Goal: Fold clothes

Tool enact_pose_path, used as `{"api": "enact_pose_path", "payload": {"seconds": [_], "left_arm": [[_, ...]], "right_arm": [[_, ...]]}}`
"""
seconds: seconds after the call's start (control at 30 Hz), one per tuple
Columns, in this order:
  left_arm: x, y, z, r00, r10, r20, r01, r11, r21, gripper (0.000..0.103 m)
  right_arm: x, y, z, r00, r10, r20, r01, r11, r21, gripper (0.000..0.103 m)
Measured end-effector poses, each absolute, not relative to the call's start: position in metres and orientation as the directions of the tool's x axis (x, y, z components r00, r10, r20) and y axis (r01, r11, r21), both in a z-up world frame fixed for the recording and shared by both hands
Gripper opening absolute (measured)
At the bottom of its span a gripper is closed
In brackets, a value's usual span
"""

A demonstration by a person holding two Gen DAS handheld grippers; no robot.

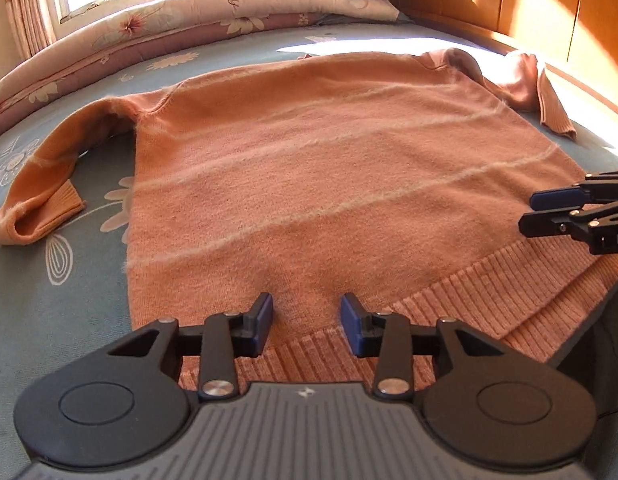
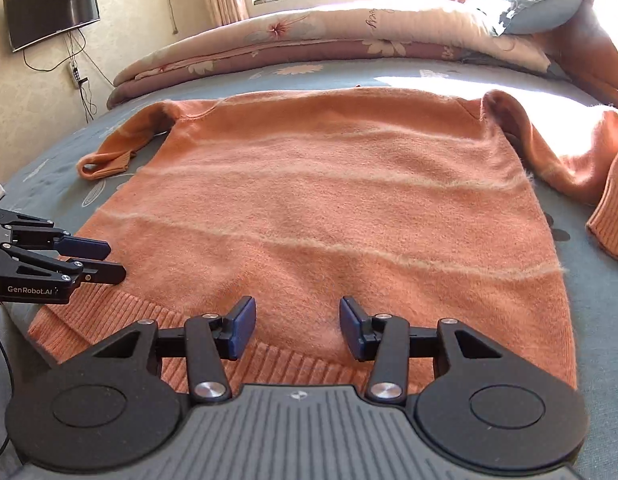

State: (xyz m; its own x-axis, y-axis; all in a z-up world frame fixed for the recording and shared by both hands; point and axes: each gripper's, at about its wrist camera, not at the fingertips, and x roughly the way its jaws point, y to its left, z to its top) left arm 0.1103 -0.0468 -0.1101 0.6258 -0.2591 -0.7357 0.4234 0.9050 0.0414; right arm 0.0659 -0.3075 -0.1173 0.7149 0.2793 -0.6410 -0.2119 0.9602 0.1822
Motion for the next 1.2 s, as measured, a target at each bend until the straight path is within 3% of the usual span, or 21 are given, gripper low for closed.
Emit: {"api": "enact_pose_path", "payload": {"seconds": [0.17,0.27,0.5,0.6,0.73,0.87,0.93,1.0,1.2], "left_arm": [[0.102,-0.031,-0.101,0.616,-0.254,-0.745,0.417,0.908,0.035,0.049],[0.115,-0.051,-0.088,0.650,-0.266,-0.712,0.427,0.903,0.053,0.050],[0.149,-0.111,-0.092,0.632,-0.350,-0.691,0.467,0.884,-0.021,0.056],[0.147,-0.114,-0.107,0.608,-0.327,-0.724,0.453,0.891,-0.022,0.056],[0.128,-0.085,-0.112,0.629,-0.330,-0.704,0.414,0.909,-0.056,0.057],[0.118,-0.066,-0.109,0.633,-0.290,-0.718,0.344,0.936,-0.075,0.057],[0.115,-0.065,-0.106,0.635,-0.269,-0.724,0.332,0.941,-0.059,0.057],[0.114,-0.068,-0.101,0.639,-0.253,-0.726,0.329,0.944,-0.039,0.058],[0.137,-0.113,-0.082,0.652,-0.346,-0.674,0.416,0.907,-0.064,0.065]], "right_arm": [[0.030,-0.339,-0.119,0.725,0.286,-0.626,-0.154,0.954,0.257,0.055],[0.044,-0.332,-0.104,0.750,0.272,-0.603,-0.141,0.957,0.255,0.066],[0.104,-0.302,-0.107,0.773,0.263,-0.577,-0.140,0.958,0.249,0.068],[0.105,-0.313,-0.119,0.764,0.176,-0.620,-0.050,0.975,0.216,0.069],[0.073,-0.345,-0.129,0.796,0.174,-0.579,-0.026,0.967,0.254,0.069],[0.050,-0.365,-0.139,0.838,0.239,-0.491,-0.060,0.934,0.351,0.074],[0.052,-0.365,-0.139,0.840,0.260,-0.476,-0.065,0.920,0.387,0.085],[0.052,-0.363,-0.140,0.848,0.266,-0.458,-0.071,0.914,0.400,0.089],[0.053,-0.353,-0.140,0.851,0.257,-0.457,-0.095,0.933,0.347,0.095]]}}
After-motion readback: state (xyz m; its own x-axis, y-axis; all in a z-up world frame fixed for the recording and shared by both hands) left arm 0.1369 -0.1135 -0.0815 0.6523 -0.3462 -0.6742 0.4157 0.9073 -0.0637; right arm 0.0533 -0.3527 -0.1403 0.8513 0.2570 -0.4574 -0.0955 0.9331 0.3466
